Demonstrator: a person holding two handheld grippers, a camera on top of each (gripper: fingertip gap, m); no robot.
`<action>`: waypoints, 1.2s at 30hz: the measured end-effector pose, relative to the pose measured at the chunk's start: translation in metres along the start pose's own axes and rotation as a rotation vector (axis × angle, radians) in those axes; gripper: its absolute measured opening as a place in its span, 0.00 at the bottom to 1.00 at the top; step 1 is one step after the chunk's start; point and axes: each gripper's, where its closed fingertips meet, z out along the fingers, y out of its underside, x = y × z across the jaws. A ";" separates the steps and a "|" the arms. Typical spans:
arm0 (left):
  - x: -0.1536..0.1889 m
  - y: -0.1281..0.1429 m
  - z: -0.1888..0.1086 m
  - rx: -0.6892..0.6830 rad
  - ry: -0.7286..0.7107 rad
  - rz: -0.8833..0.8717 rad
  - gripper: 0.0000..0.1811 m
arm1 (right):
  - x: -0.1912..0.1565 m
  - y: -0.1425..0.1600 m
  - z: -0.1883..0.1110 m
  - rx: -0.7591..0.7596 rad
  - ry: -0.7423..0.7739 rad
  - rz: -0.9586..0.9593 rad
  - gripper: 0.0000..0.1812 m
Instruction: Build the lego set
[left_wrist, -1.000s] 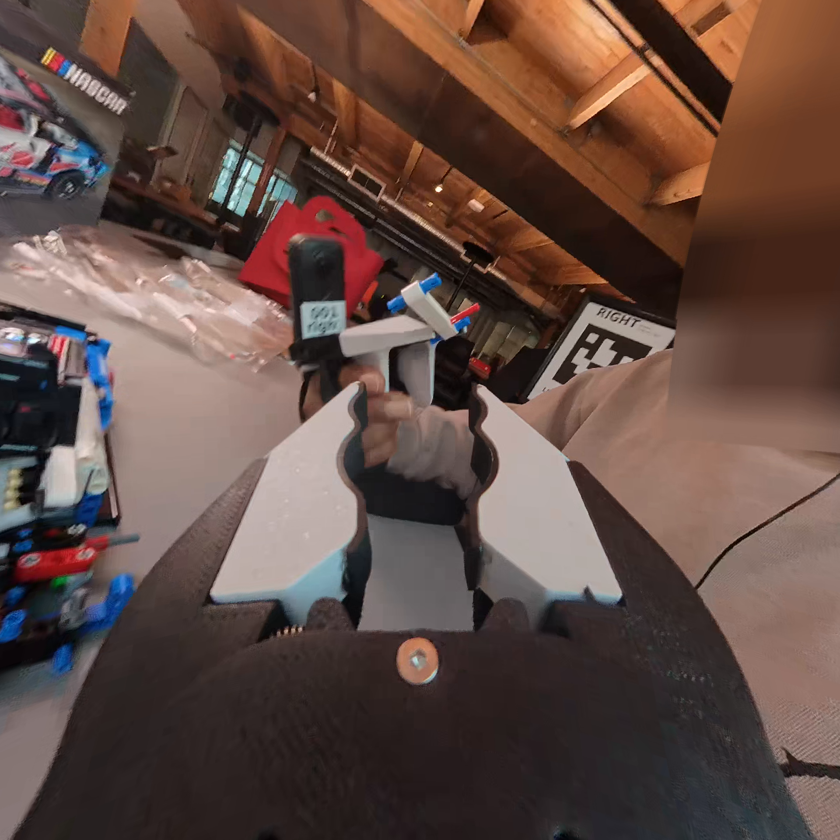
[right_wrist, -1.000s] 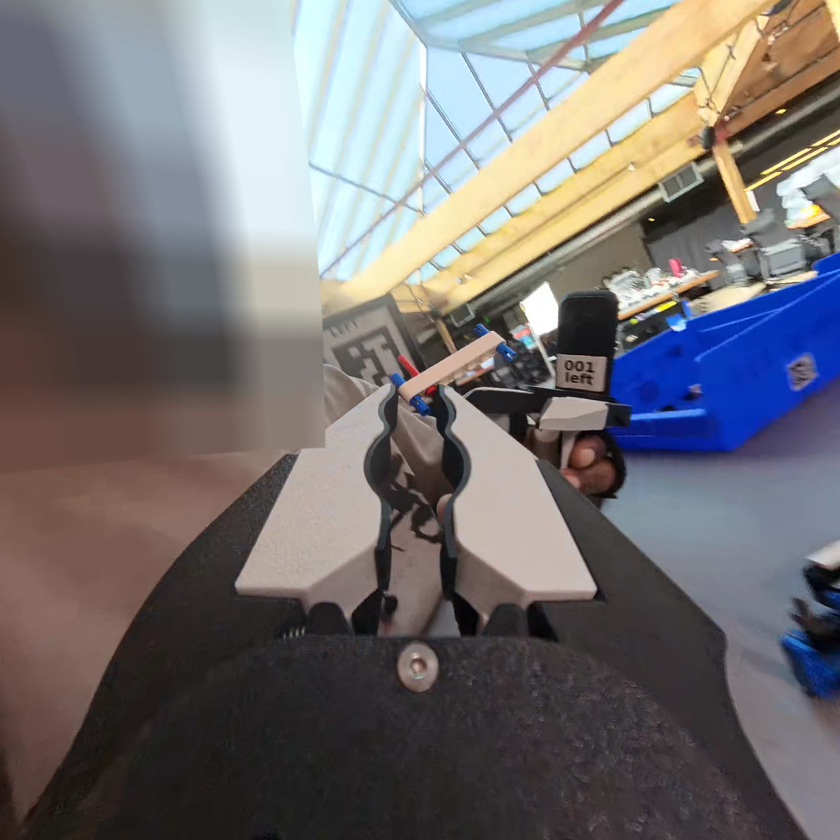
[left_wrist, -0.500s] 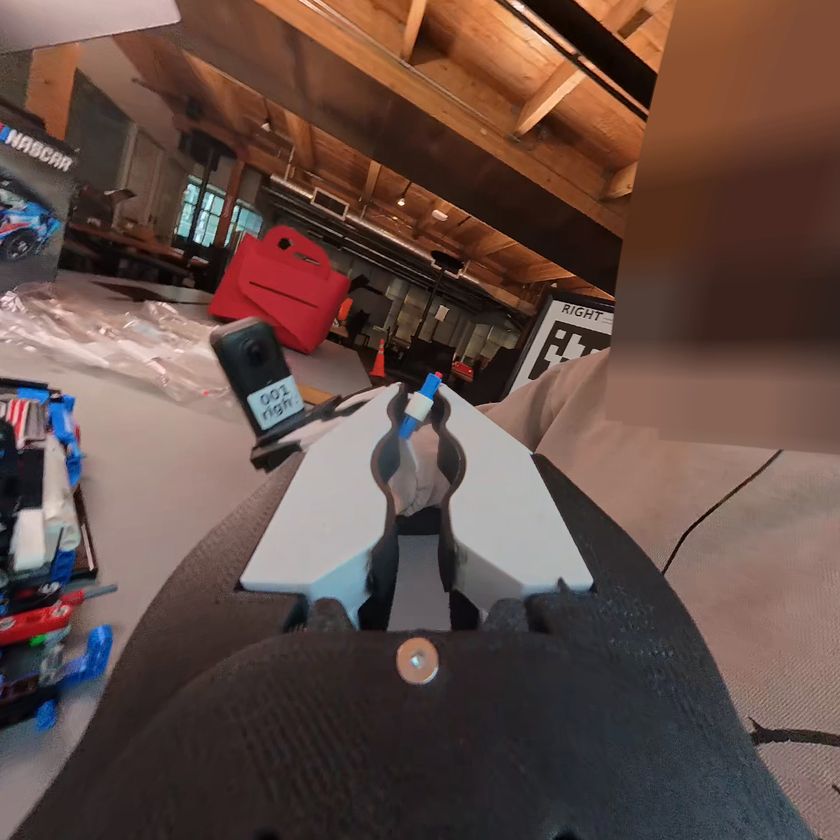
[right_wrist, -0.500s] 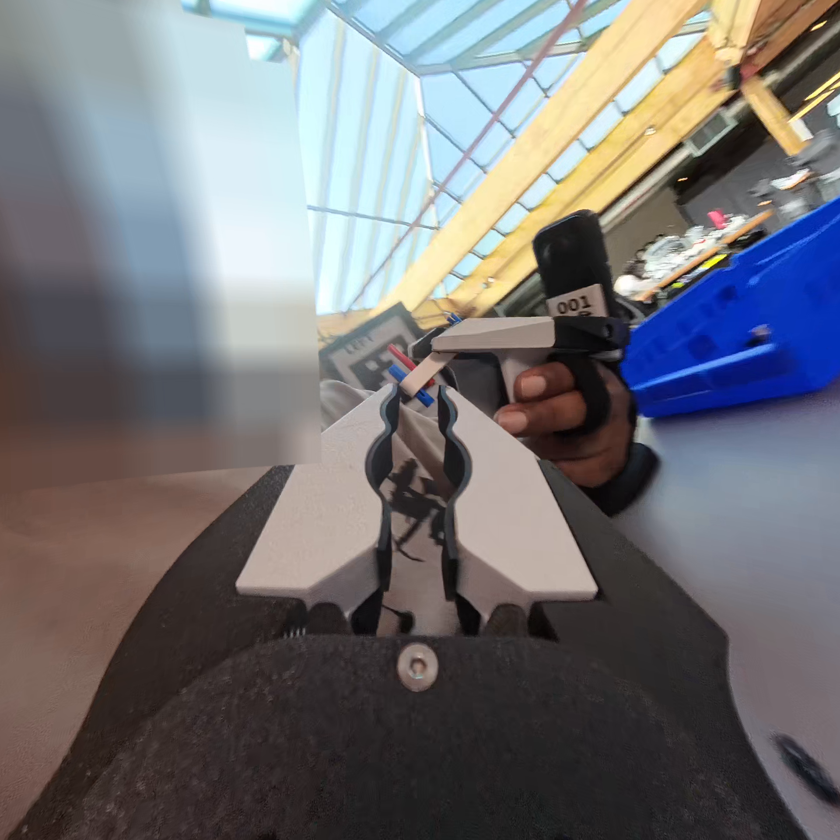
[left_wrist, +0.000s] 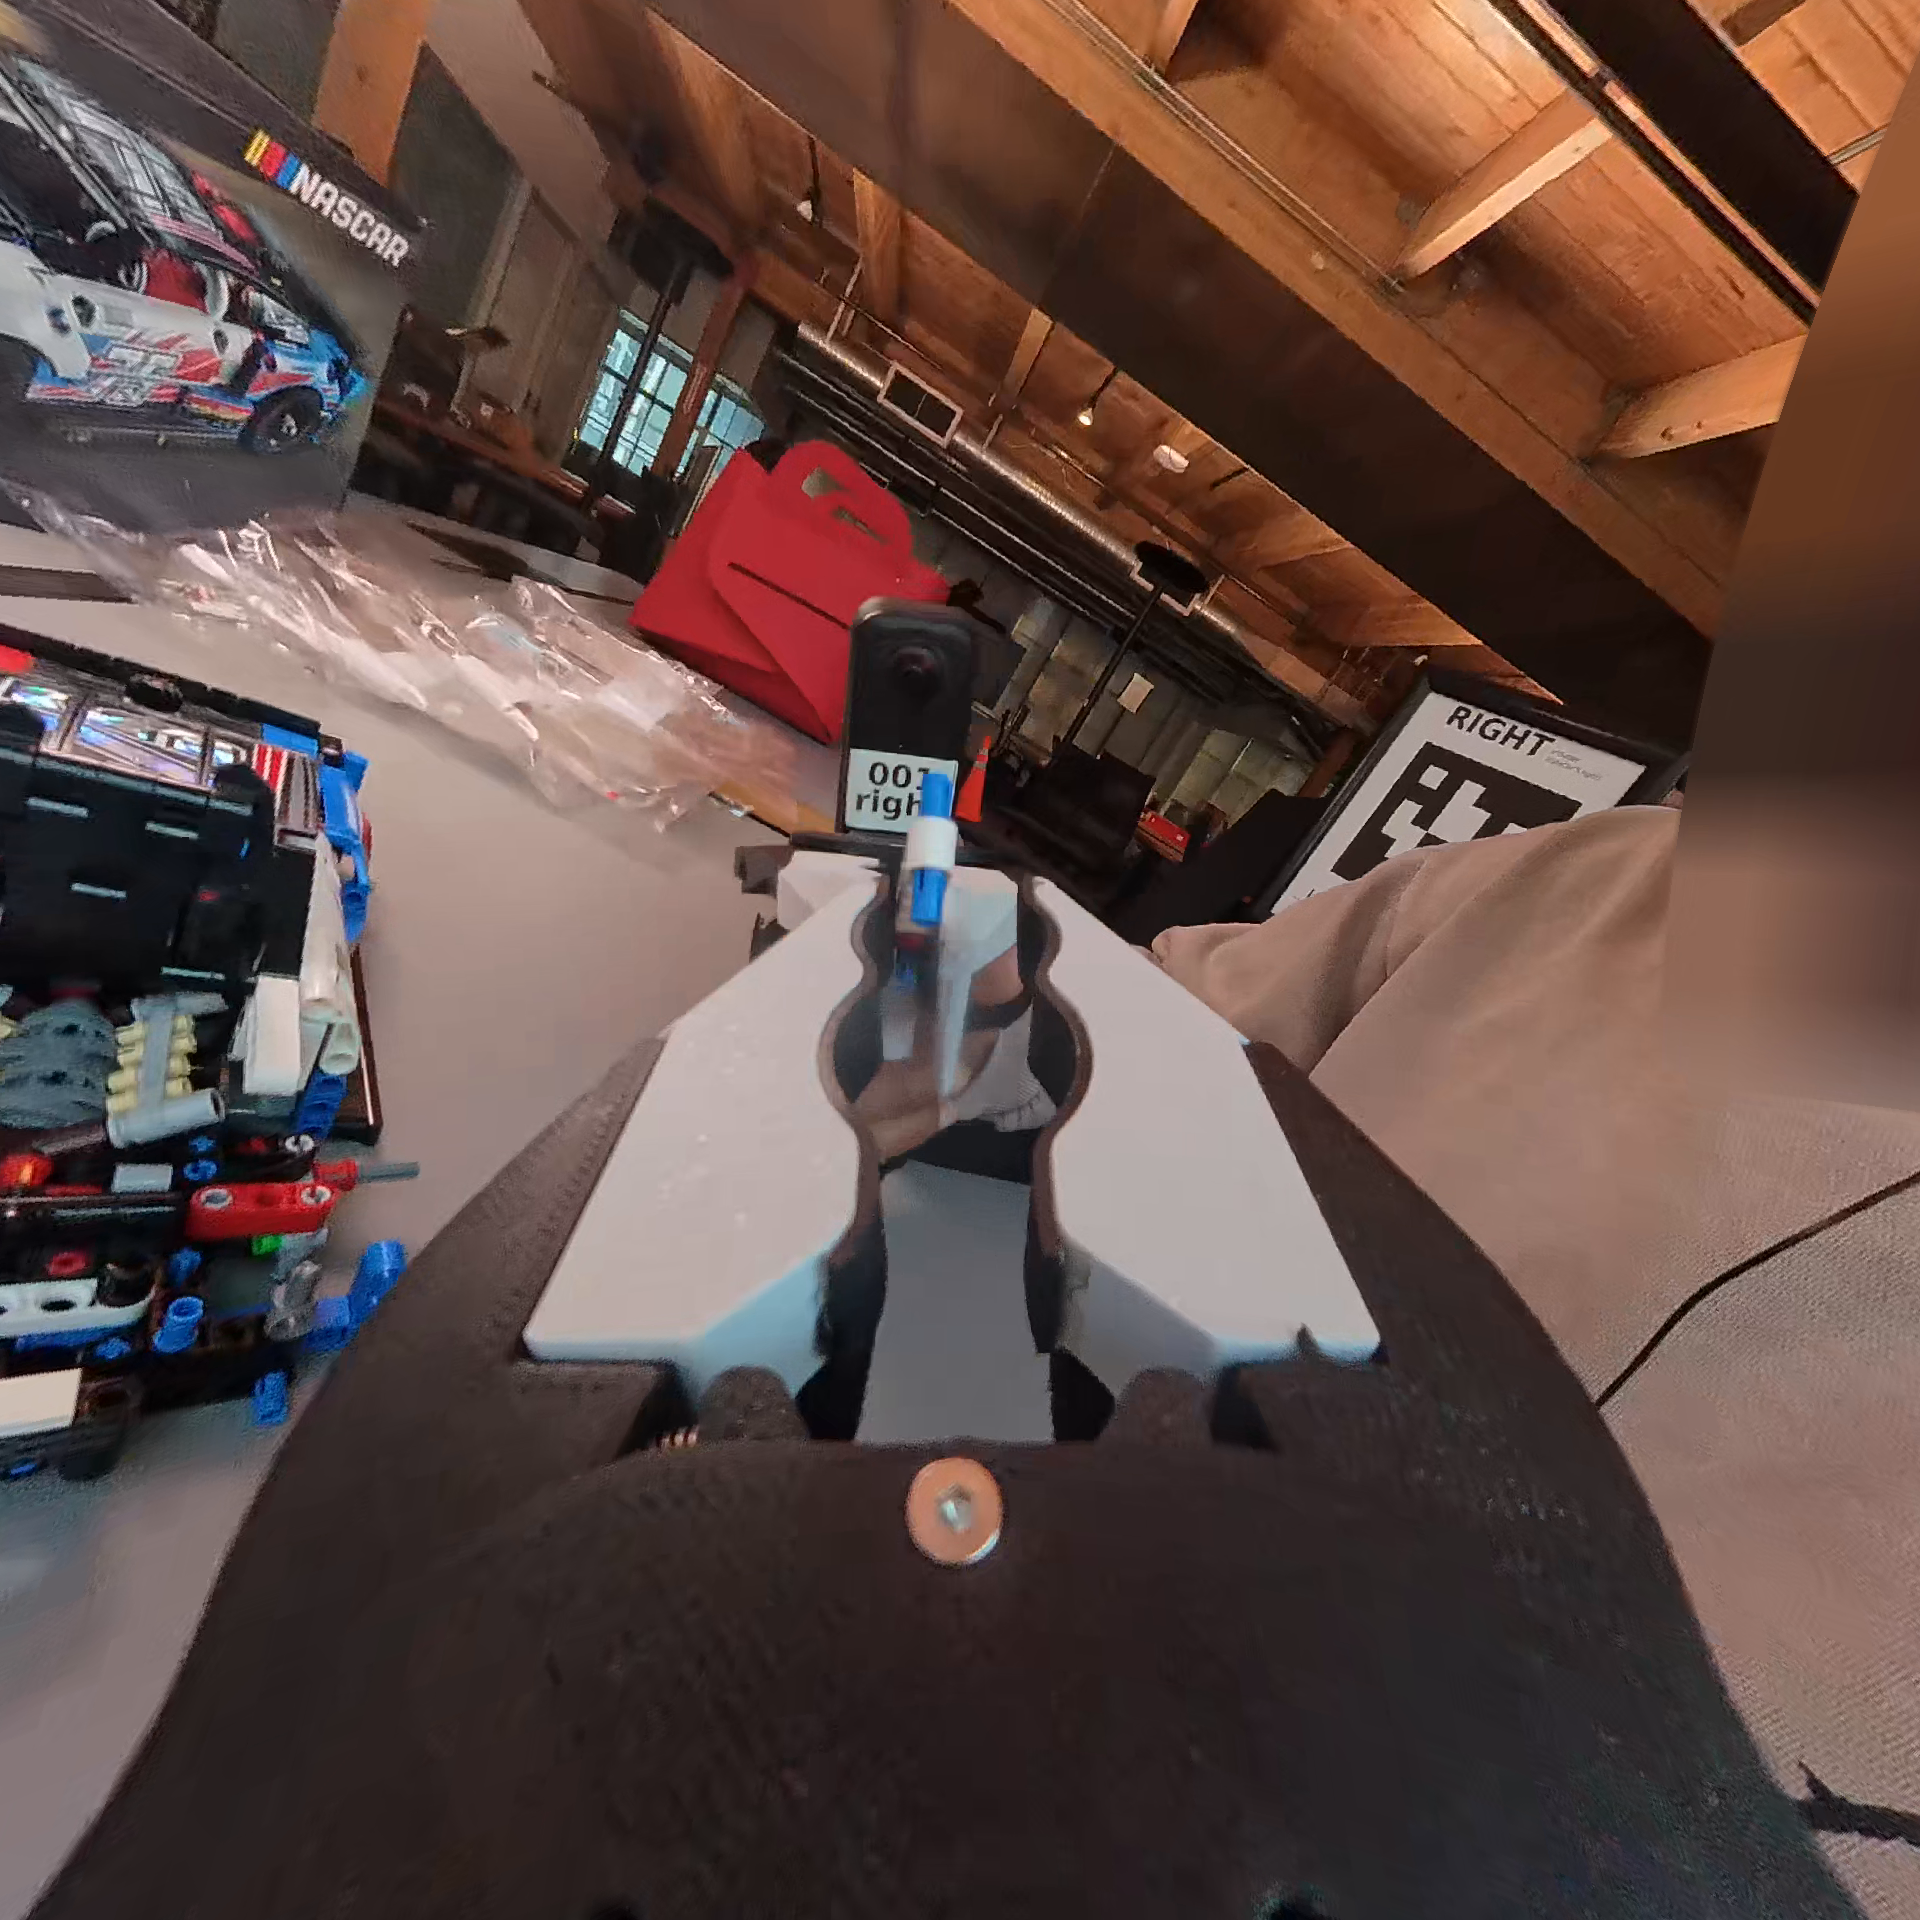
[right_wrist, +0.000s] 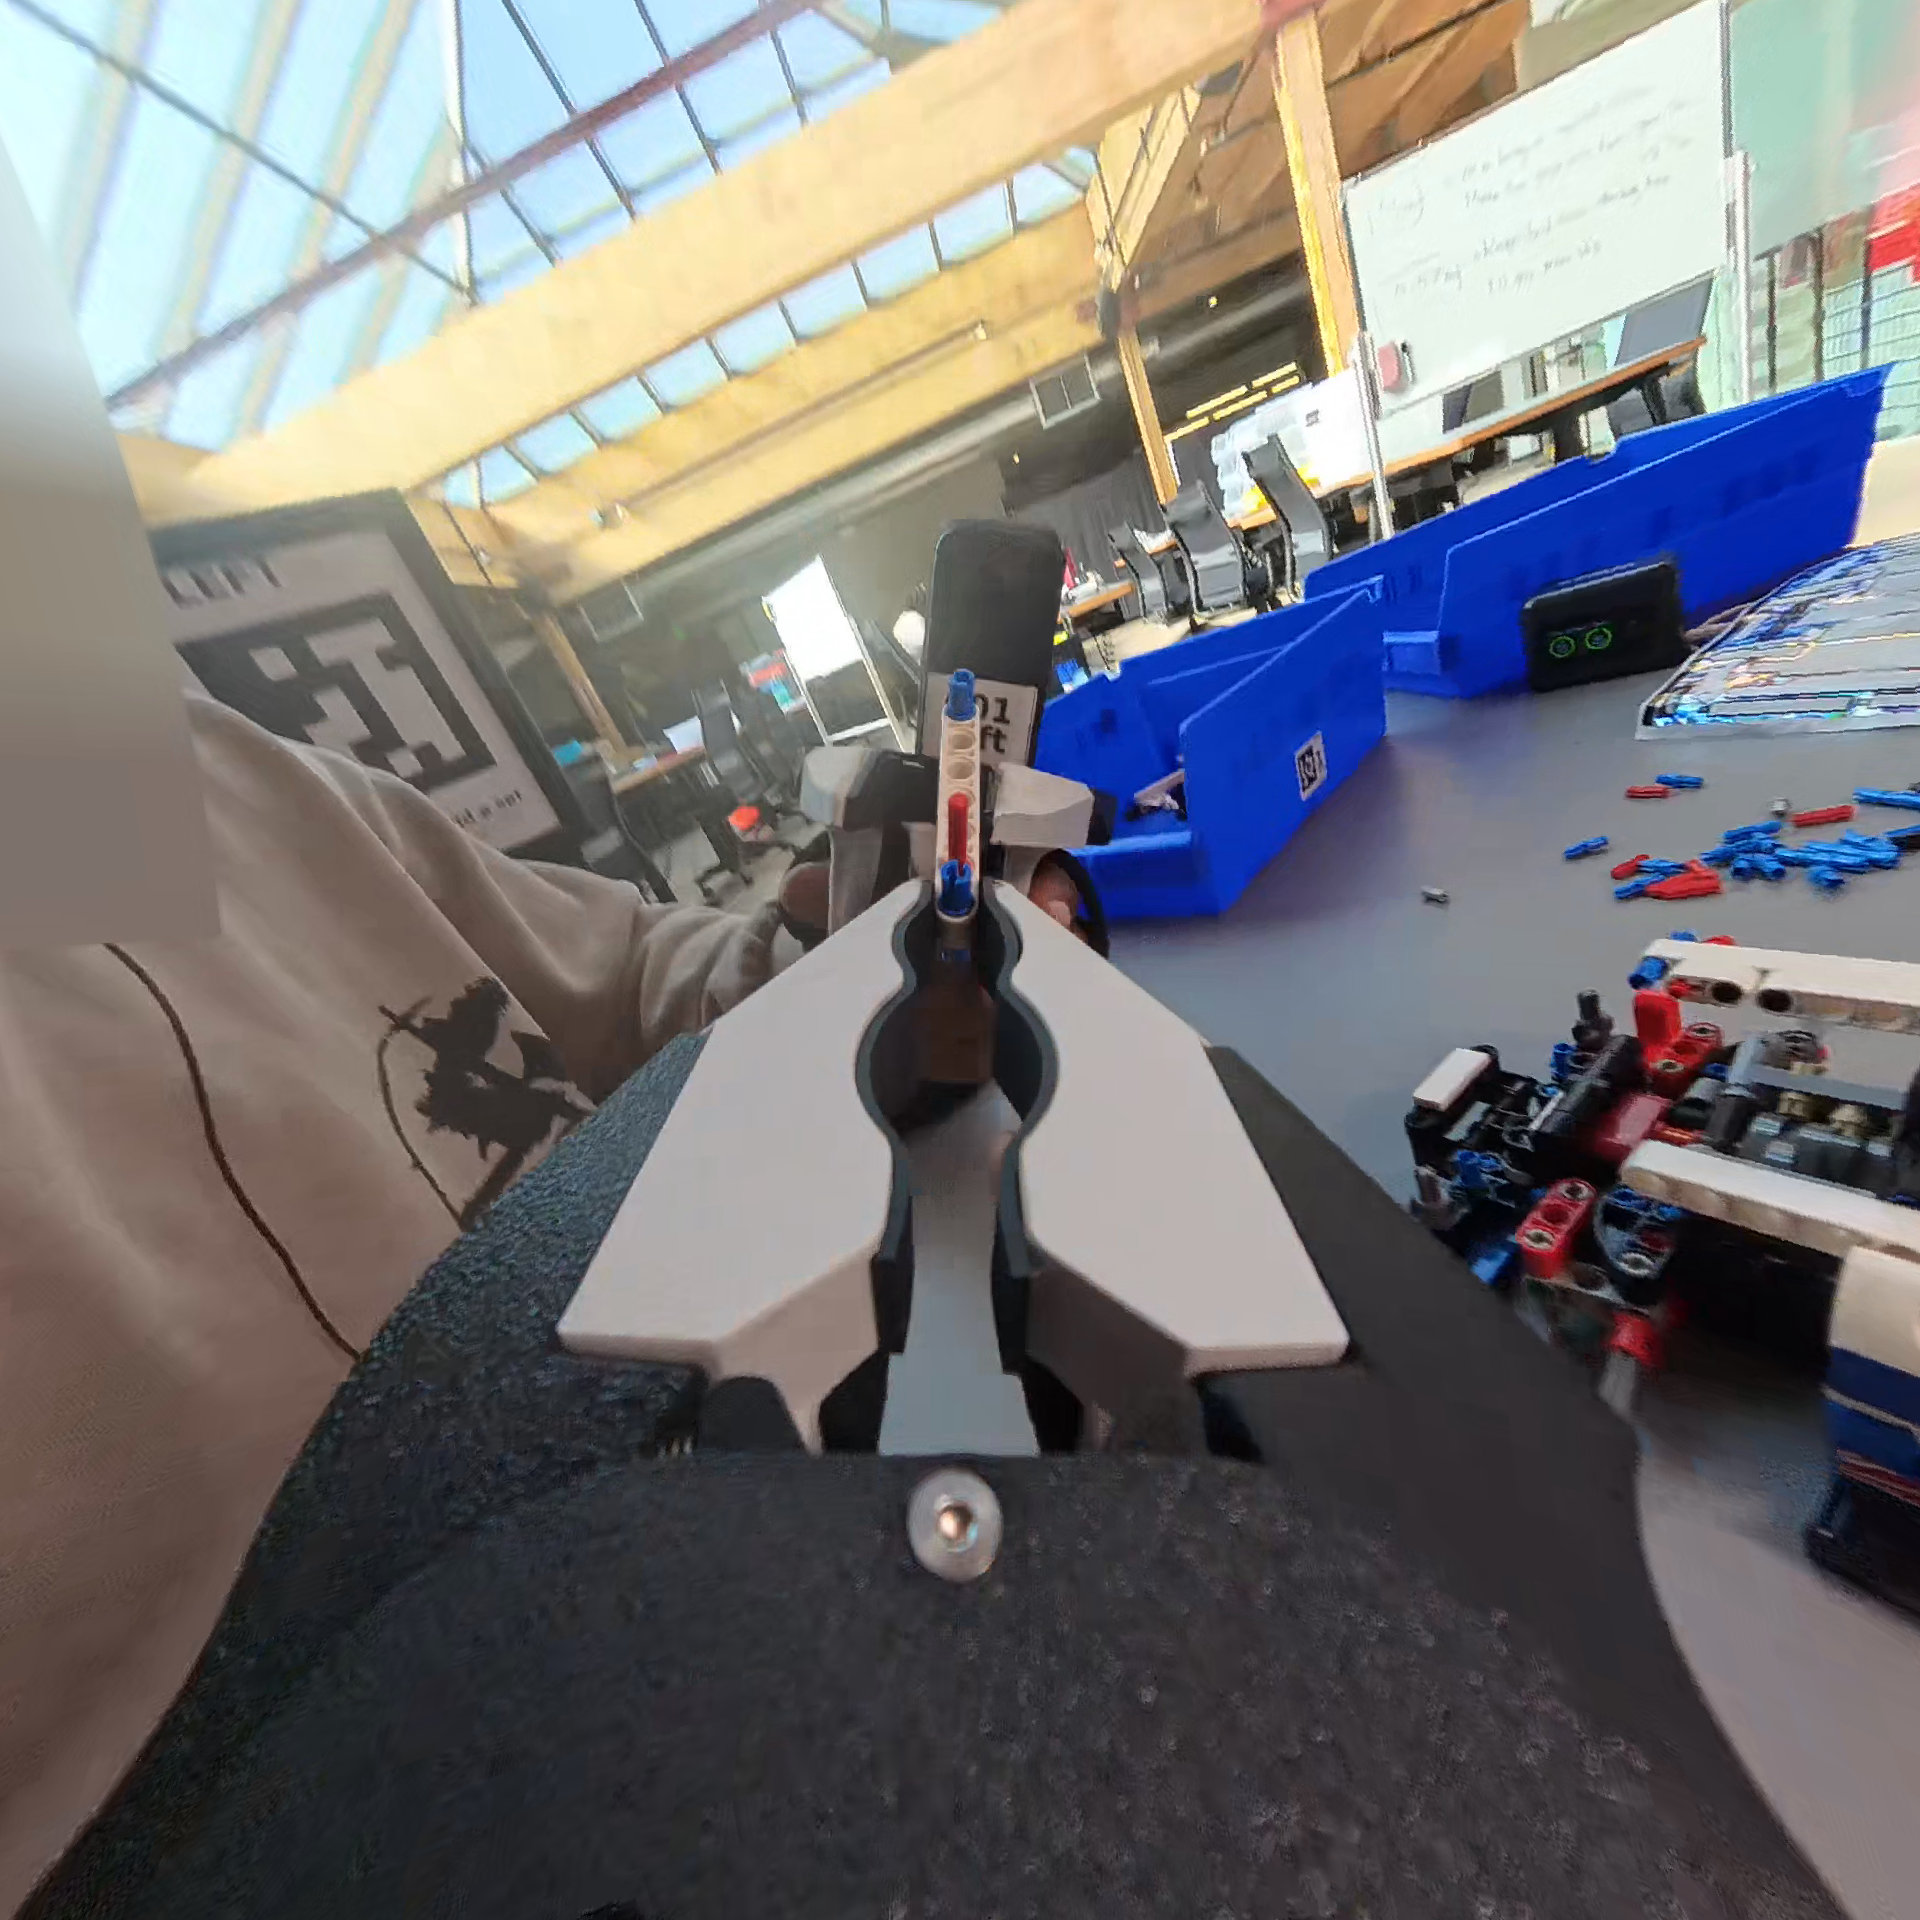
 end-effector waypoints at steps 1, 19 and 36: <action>0.002 0.000 0.001 -0.001 0.003 0.011 0.10 | -0.003 -0.003 0.001 0.036 -0.023 0.027 0.03; -0.009 -0.008 -0.001 0.068 -0.050 0.007 0.03 | 0.003 -0.008 0.004 0.130 0.089 0.006 0.03; -0.013 -0.005 -0.001 0.065 -0.068 0.003 0.03 | 0.007 0.003 0.007 0.059 0.117 -0.004 0.03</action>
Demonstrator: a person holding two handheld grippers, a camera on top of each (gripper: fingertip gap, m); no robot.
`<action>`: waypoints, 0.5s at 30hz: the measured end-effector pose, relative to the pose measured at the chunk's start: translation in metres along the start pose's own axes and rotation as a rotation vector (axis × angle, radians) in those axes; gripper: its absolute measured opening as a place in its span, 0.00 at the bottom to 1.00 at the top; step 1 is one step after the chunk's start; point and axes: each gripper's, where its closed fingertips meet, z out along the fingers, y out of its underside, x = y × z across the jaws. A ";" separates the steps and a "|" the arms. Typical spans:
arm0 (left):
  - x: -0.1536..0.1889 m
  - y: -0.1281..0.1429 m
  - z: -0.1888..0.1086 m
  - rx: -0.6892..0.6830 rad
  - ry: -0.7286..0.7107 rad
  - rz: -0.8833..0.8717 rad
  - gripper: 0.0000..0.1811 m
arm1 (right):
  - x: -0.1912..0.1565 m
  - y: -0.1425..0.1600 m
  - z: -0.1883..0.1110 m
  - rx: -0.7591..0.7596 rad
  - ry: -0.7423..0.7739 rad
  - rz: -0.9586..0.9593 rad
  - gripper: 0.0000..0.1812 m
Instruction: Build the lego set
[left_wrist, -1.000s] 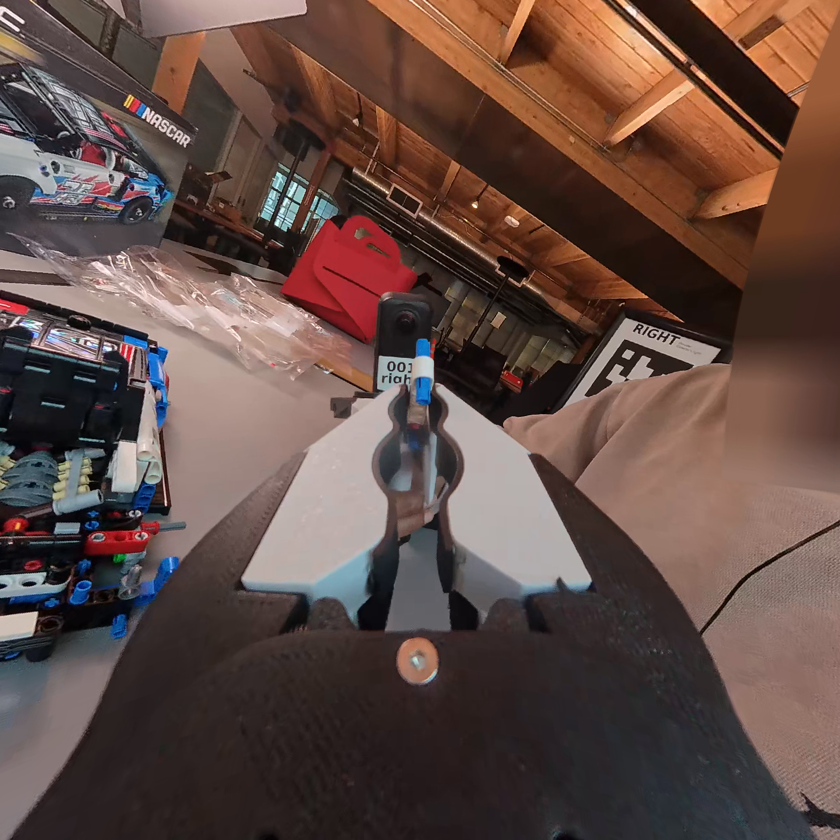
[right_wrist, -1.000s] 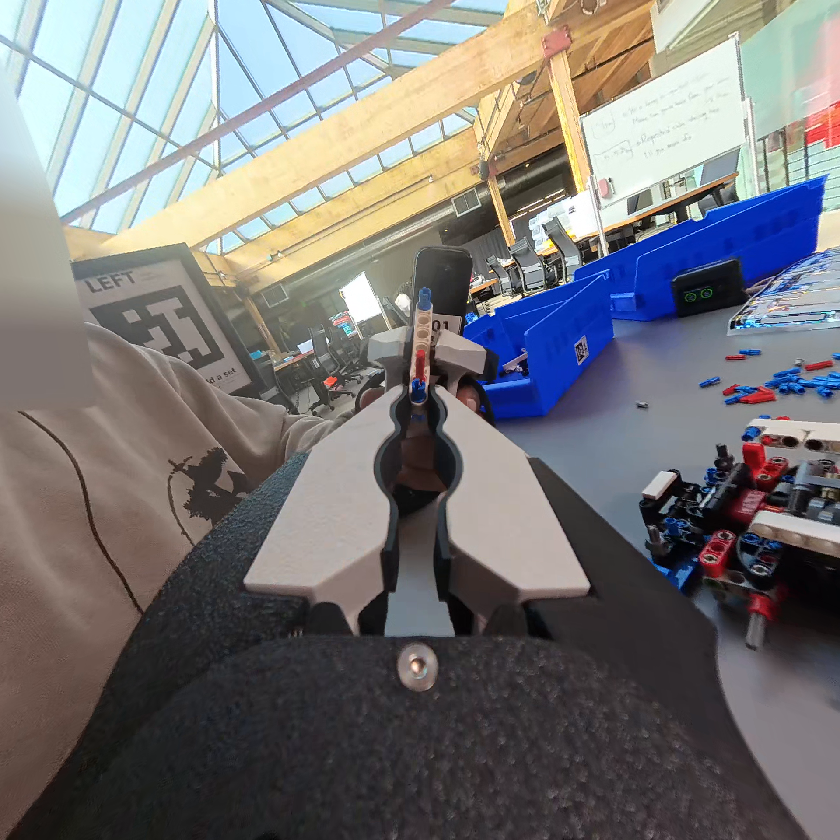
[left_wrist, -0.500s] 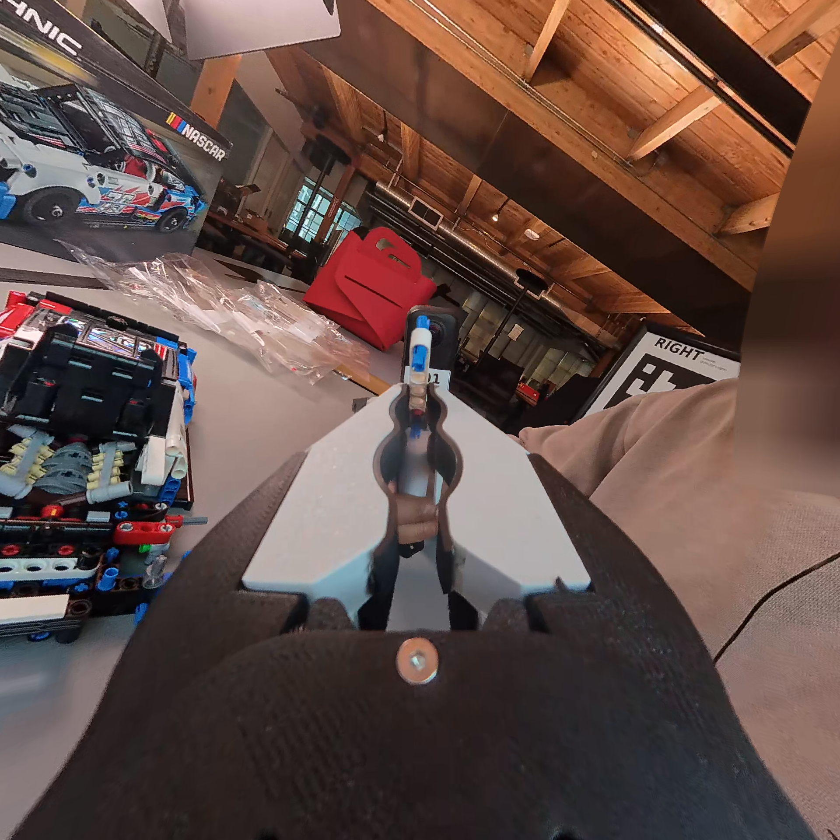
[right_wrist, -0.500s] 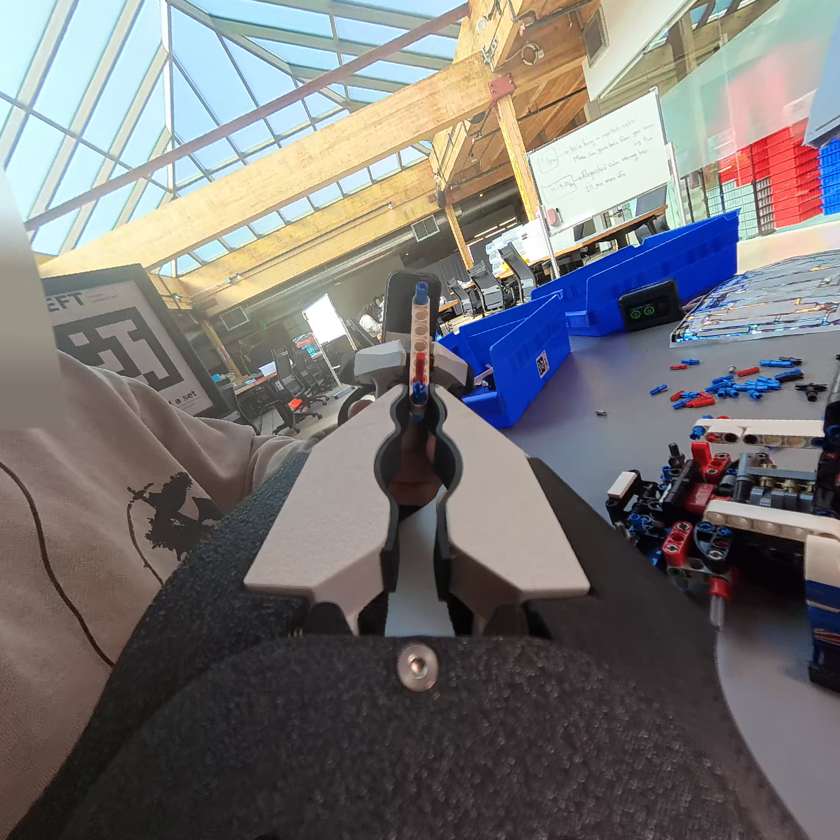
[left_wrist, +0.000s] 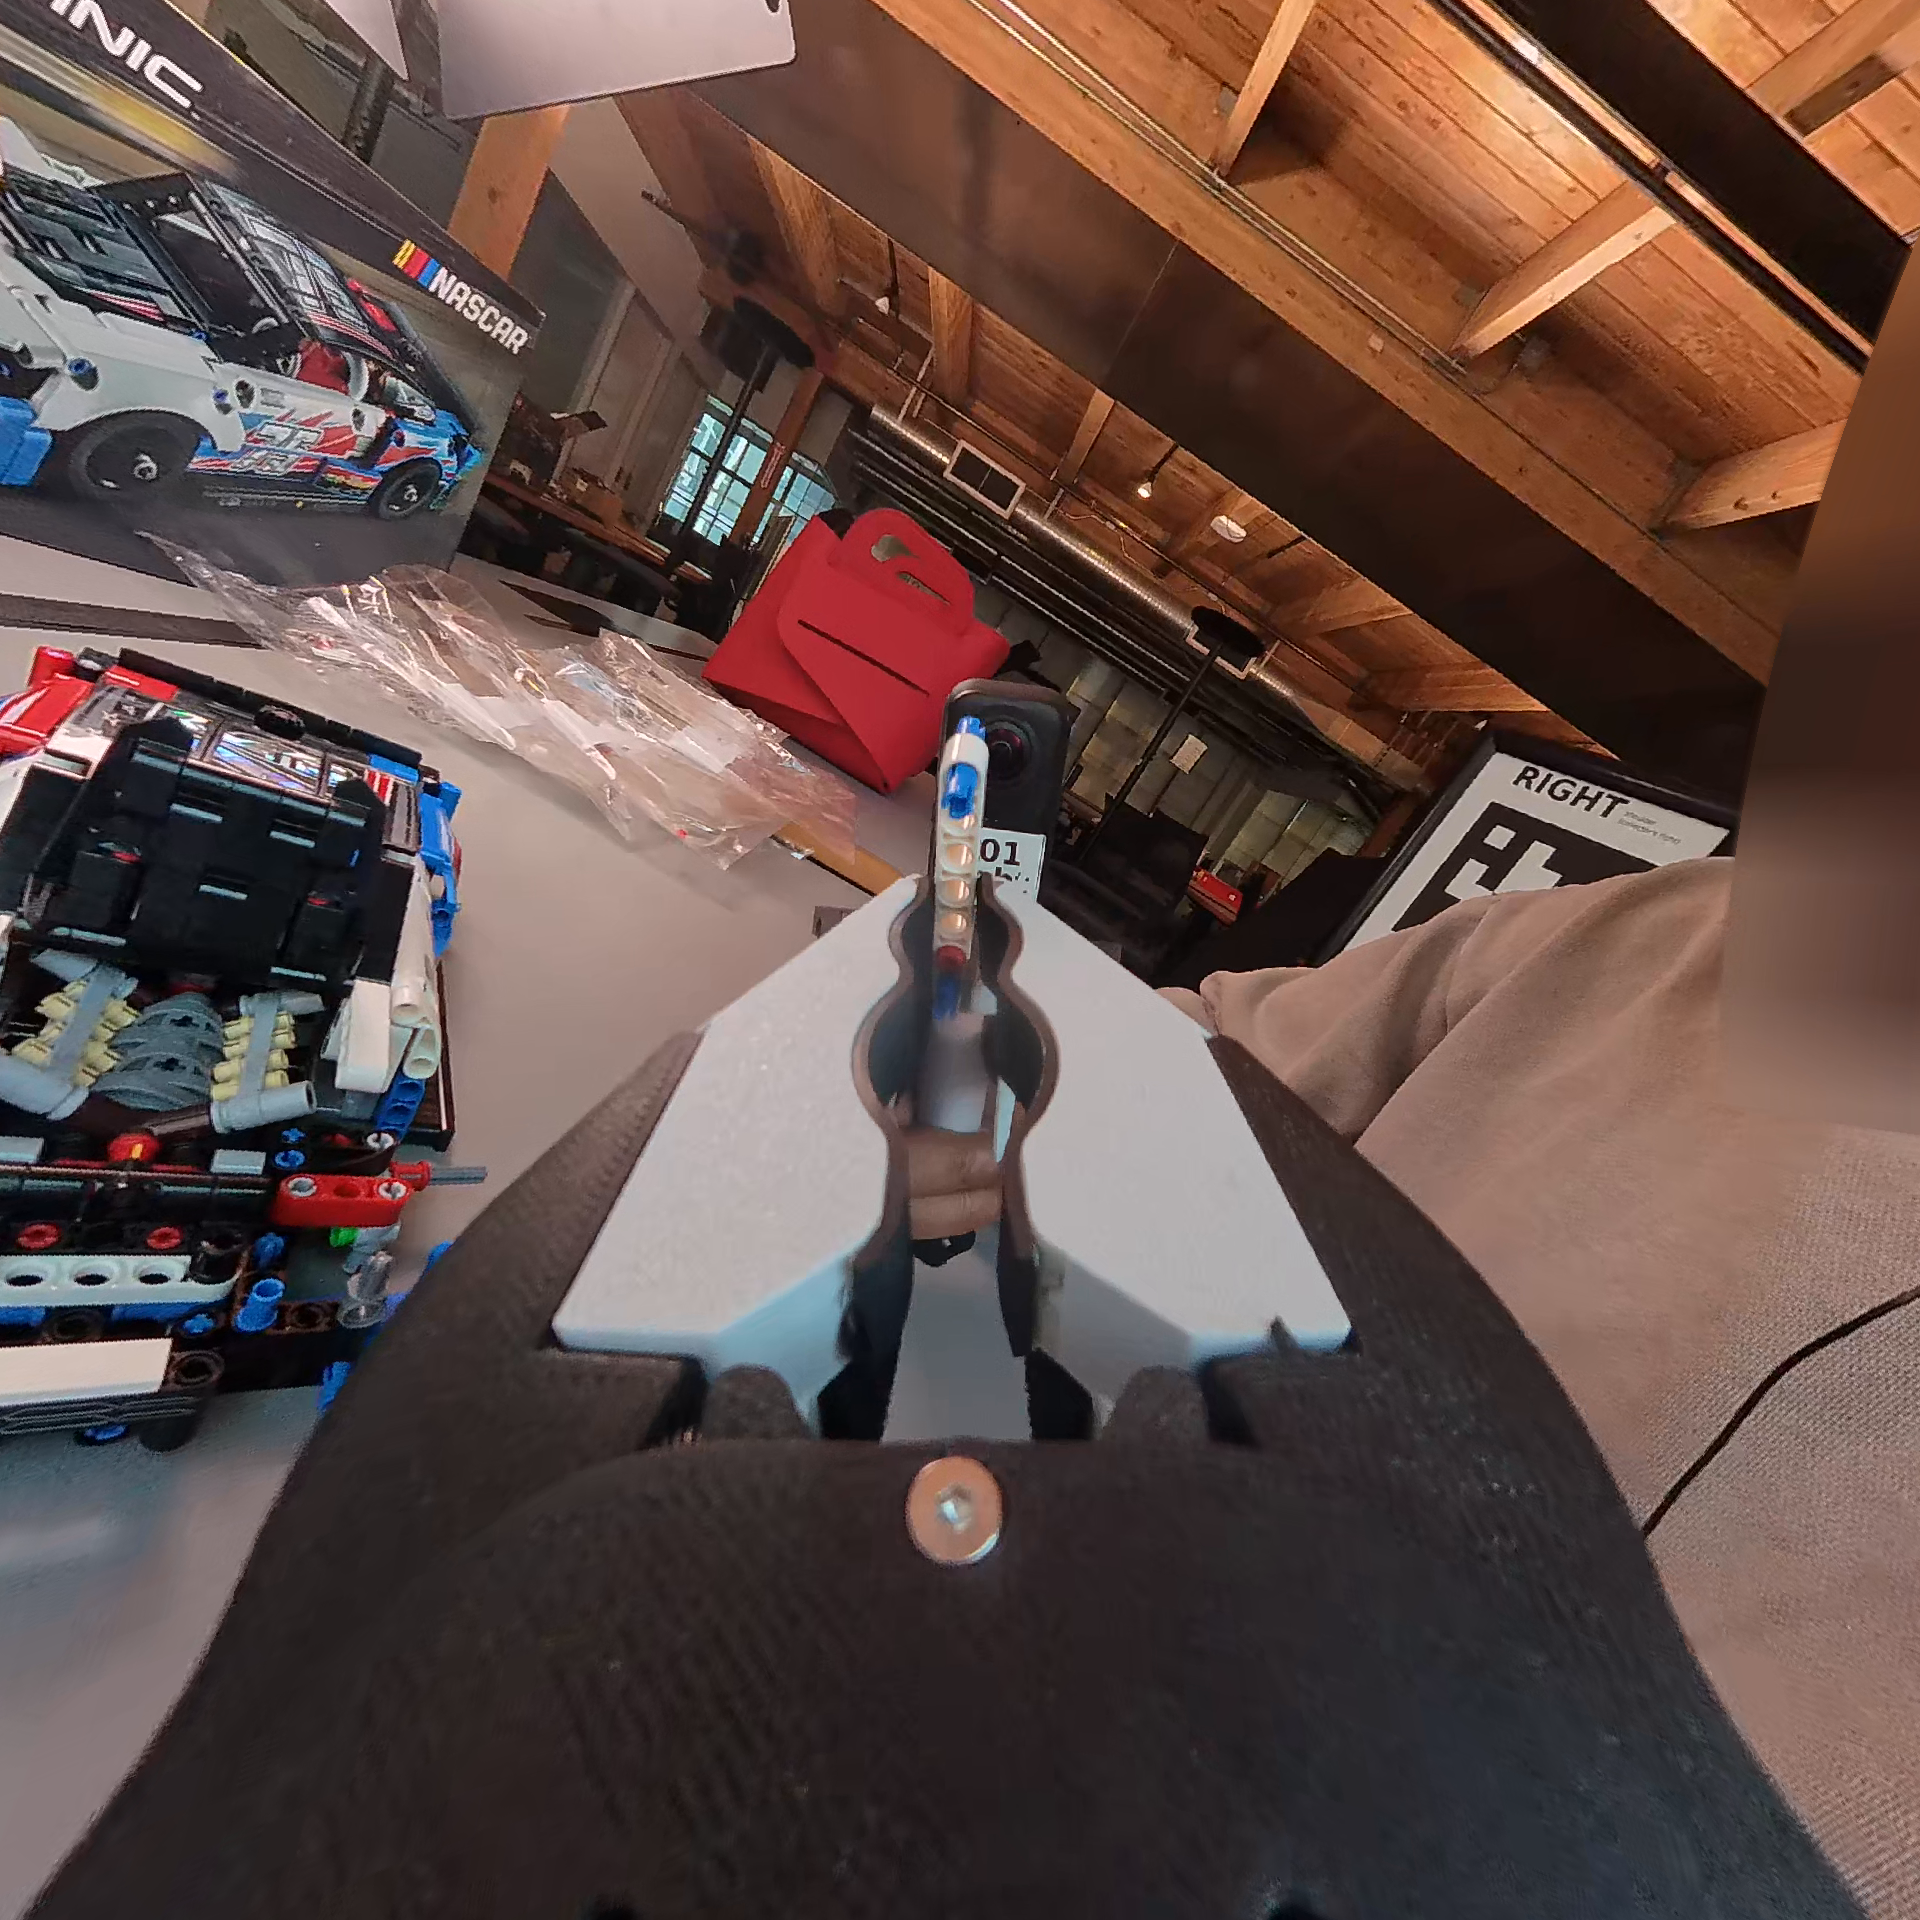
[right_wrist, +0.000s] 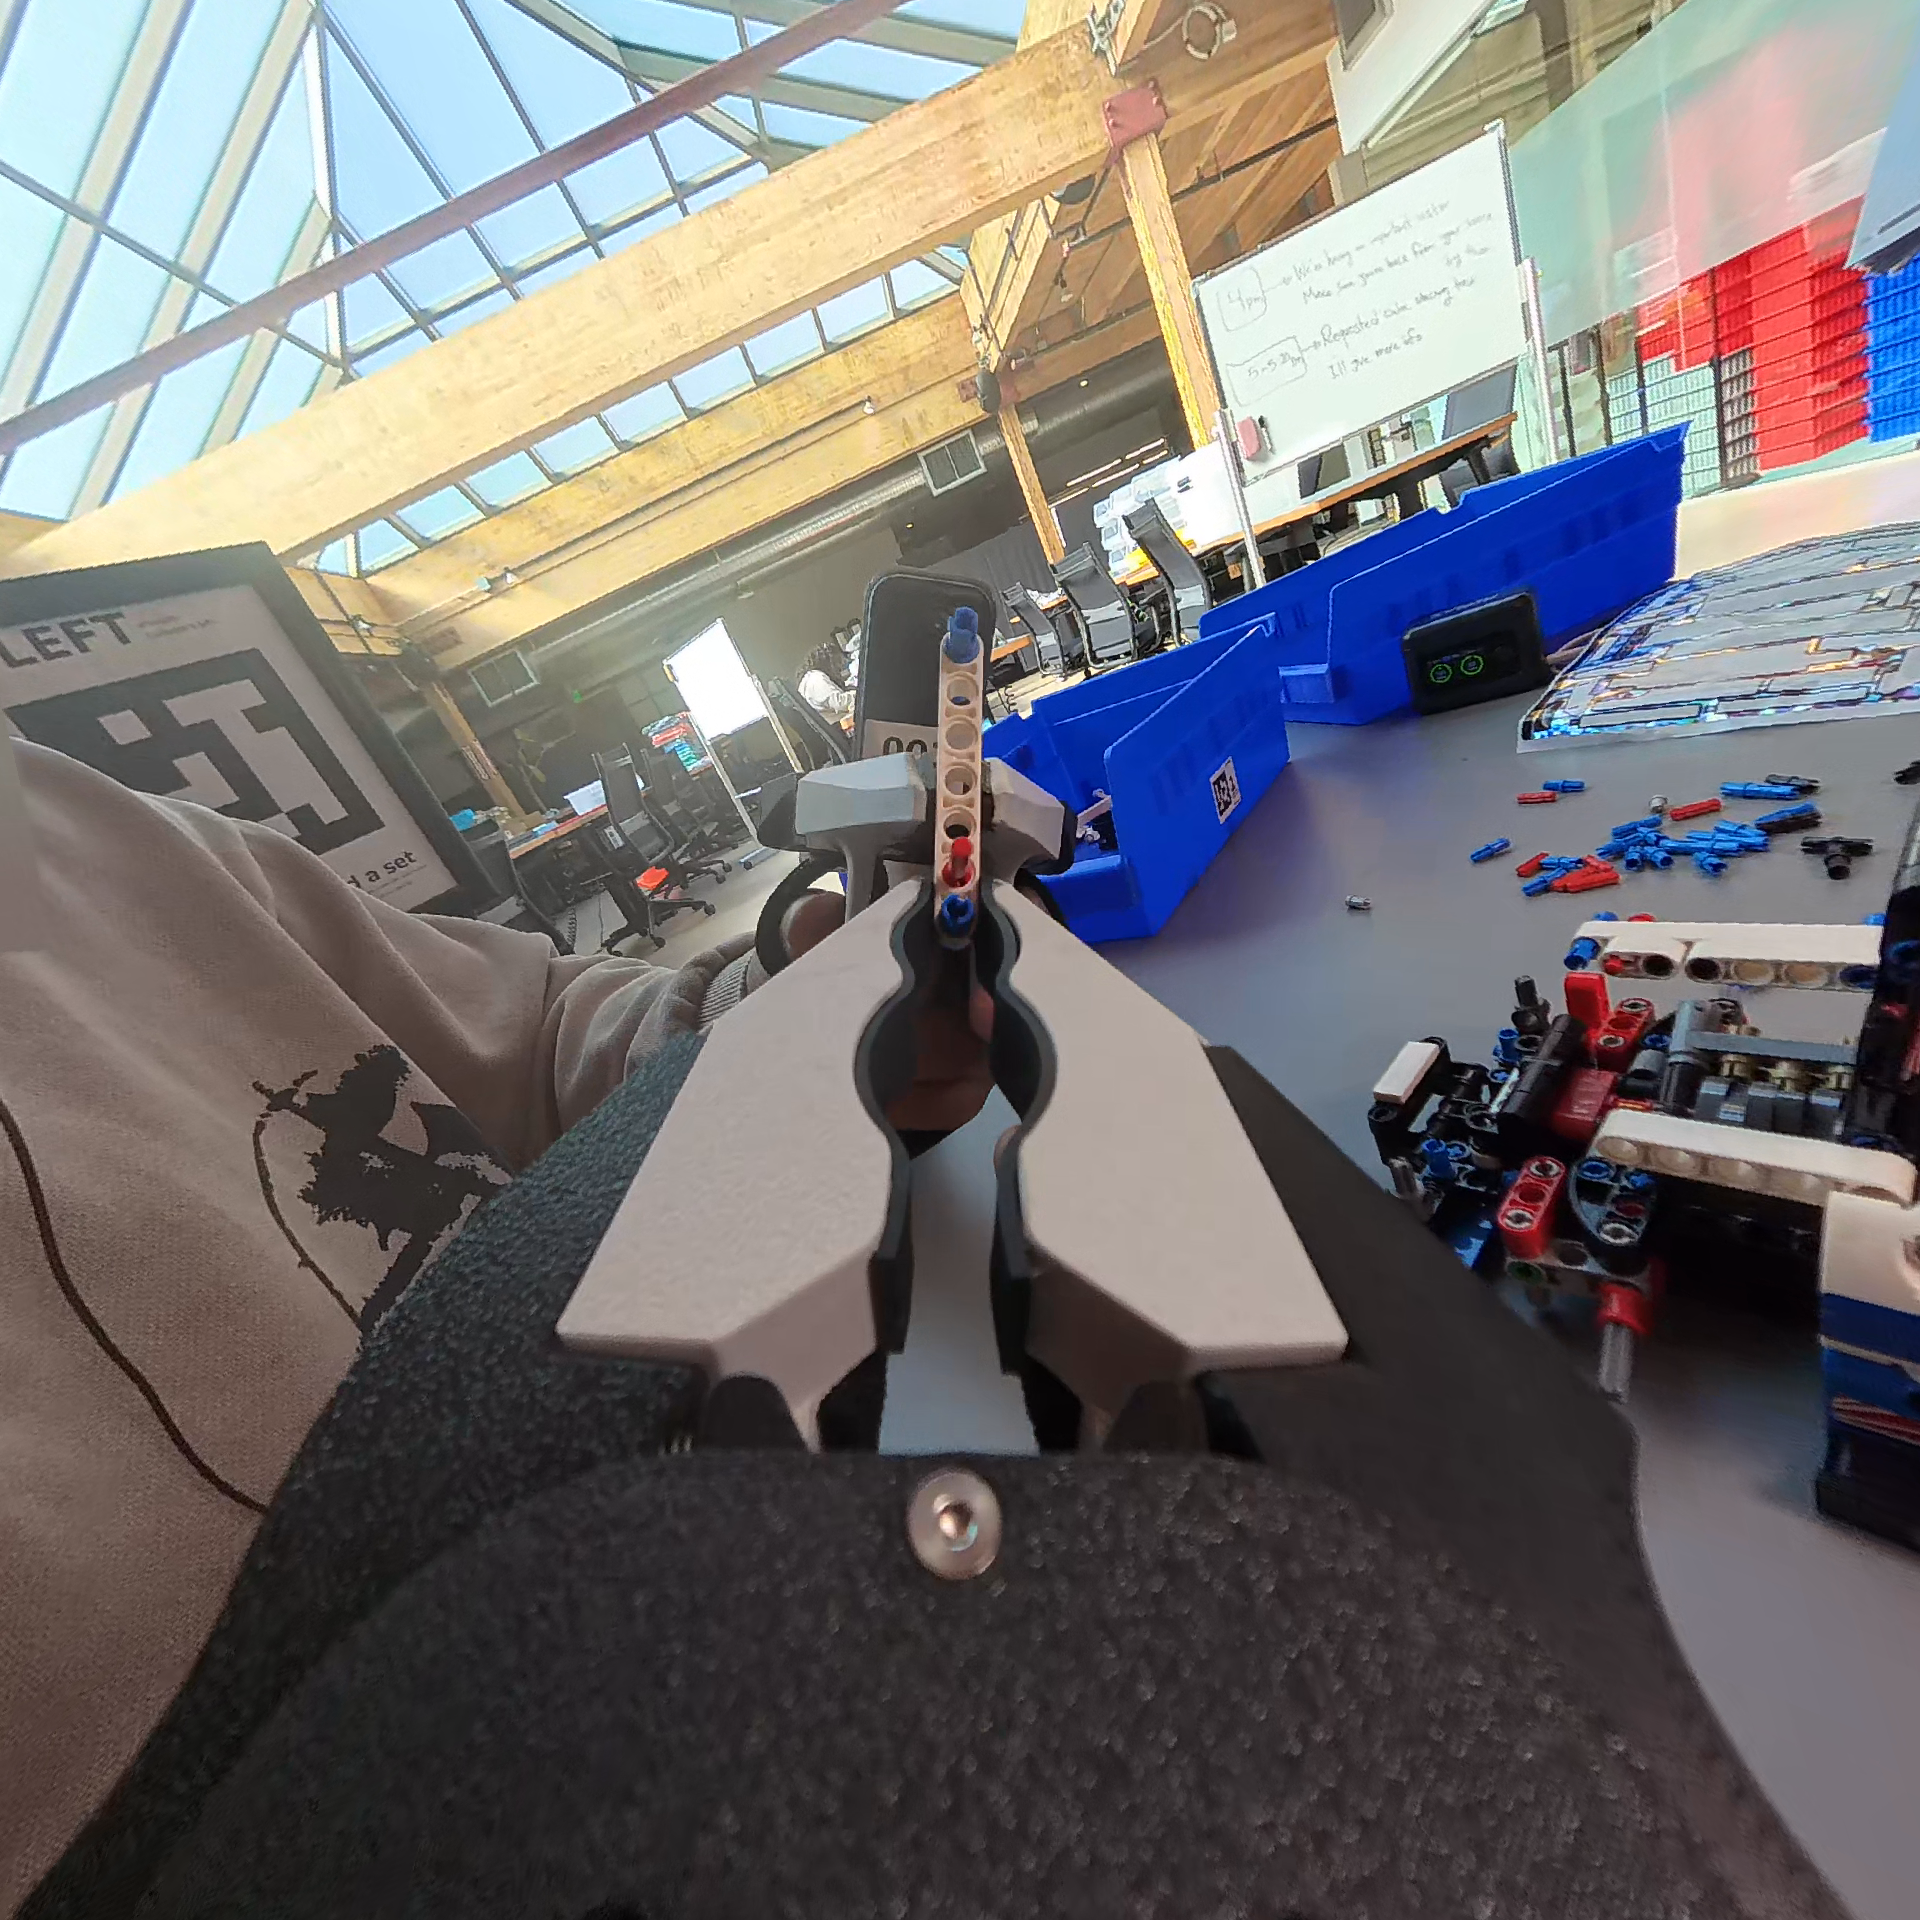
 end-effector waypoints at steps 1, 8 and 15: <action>0.000 0.001 0.000 -0.007 -0.005 0.009 0.03 | 0.000 0.001 0.000 -0.004 0.003 -0.001 0.03; -0.004 0.003 -0.002 -0.017 -0.040 0.018 0.03 | 0.004 0.005 0.002 -0.031 0.016 0.004 0.03; -0.004 0.002 0.000 -0.005 -0.034 0.023 0.04 | 0.004 0.003 0.000 -0.029 0.022 0.006 0.03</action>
